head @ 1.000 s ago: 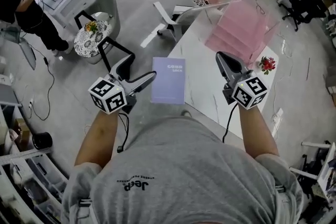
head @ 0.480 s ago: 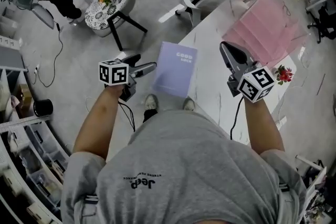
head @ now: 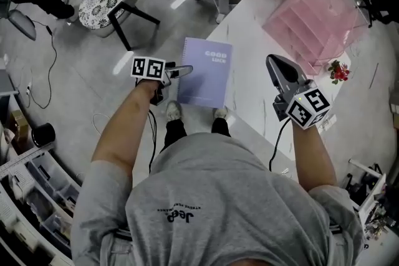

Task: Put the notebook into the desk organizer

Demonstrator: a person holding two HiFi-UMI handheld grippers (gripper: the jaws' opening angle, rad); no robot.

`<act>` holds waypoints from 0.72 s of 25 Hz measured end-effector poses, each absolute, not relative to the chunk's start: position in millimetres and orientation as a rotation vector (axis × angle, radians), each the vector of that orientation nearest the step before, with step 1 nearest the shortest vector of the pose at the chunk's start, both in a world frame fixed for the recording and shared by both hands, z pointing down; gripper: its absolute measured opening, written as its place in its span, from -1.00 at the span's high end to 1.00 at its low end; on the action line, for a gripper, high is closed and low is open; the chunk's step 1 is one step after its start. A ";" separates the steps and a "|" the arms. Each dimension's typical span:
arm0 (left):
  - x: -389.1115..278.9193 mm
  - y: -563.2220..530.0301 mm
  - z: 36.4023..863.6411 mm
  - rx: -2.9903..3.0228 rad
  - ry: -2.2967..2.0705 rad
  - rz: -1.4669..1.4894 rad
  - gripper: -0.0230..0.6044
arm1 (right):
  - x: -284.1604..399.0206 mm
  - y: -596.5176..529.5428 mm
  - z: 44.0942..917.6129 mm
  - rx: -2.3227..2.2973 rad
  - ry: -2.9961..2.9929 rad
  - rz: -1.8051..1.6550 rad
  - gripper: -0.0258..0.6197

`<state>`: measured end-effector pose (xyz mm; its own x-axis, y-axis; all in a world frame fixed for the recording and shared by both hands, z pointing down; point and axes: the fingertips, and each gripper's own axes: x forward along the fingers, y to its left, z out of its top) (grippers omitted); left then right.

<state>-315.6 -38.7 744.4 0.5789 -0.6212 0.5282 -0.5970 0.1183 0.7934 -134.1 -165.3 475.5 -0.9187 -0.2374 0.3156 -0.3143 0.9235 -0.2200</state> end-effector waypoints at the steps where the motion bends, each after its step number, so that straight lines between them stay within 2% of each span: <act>1: -314.3 -42.9 749.9 1.530 -1.061 -0.036 -0.67 | -131.3 -165.9 478.5 0.416 -2.790 0.390 0.92; 5: -309.9 -52.9 766.6 1.485 -1.069 -0.043 -0.65 | -120.7 -167.5 486.7 0.429 -2.759 0.400 0.92; 9: -310.1 -54.0 781.3 1.448 -1.094 -0.019 -0.25 | -113.0 -169.8 490.5 0.439 -2.750 0.403 0.92; 13: -302.7 -57.2 778.8 1.439 -1.063 -0.061 -0.09 | -106.4 -175.8 492.0 0.447 -2.748 0.412 0.92; 16: -298.0 -60.9 772.2 1.448 -1.070 -0.048 0.16 | -105.7 -177.5 493.0 0.444 -2.751 0.418 0.92; 18: -297.6 -60.8 771.2 1.439 -1.084 -0.024 0.15 | -107.9 -175.3 493.0 0.437 -2.754 0.422 0.92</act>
<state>-297.6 -60.8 771.2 0.5550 -0.6034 0.5726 -0.5778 0.2157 0.7872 -107.9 -175.3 493.0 -0.9020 -0.2474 0.3538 -0.3420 0.9096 -0.2359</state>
